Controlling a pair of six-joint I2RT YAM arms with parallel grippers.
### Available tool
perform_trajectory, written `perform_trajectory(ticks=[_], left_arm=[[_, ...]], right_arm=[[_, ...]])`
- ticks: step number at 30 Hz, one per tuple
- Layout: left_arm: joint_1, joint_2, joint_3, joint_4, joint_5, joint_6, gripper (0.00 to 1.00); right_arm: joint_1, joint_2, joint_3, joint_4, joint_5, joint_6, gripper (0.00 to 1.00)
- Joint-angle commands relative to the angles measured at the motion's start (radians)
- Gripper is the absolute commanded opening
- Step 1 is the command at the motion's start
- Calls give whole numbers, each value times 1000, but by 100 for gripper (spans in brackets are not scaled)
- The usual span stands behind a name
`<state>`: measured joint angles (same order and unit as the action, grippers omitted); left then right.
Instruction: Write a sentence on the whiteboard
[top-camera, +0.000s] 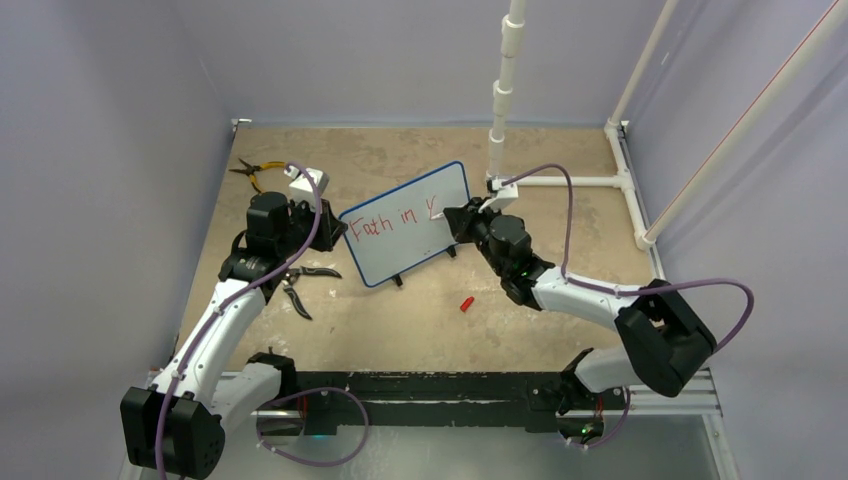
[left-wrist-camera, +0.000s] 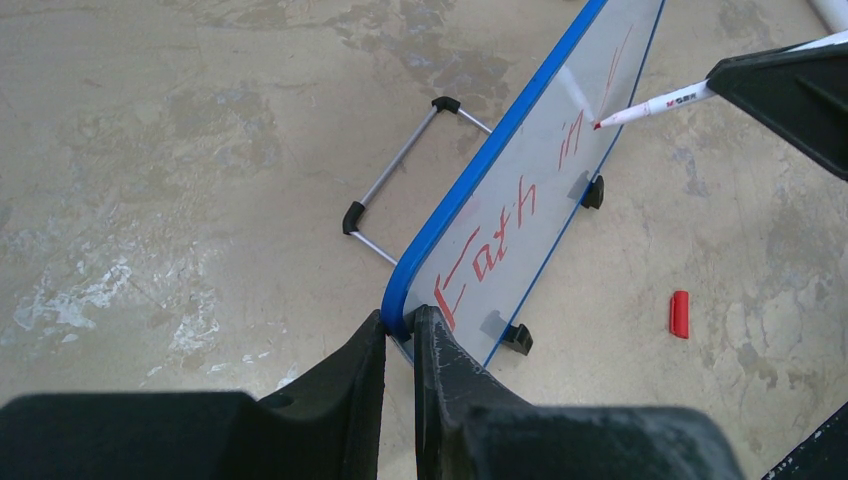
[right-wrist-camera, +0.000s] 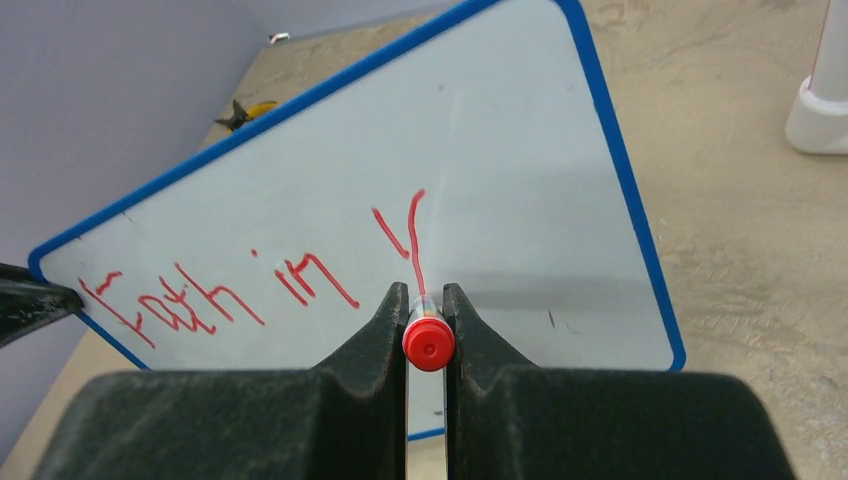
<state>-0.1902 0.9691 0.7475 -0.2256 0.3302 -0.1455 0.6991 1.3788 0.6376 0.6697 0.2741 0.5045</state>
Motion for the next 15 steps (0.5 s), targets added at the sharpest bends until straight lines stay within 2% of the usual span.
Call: perform_trajectory(ticks=[1, 10, 15], left_arm=[[1, 8, -6, 8, 10, 14, 0], [0, 7, -8, 8, 7, 15, 0], [0, 5, -8, 7, 6, 15, 0]], right_arm=[[-4, 21, -14, 30, -31, 8, 0], [-4, -63, -15, -9, -38, 34, 0], [-12, -115, 8, -33, 24, 9, 0]])
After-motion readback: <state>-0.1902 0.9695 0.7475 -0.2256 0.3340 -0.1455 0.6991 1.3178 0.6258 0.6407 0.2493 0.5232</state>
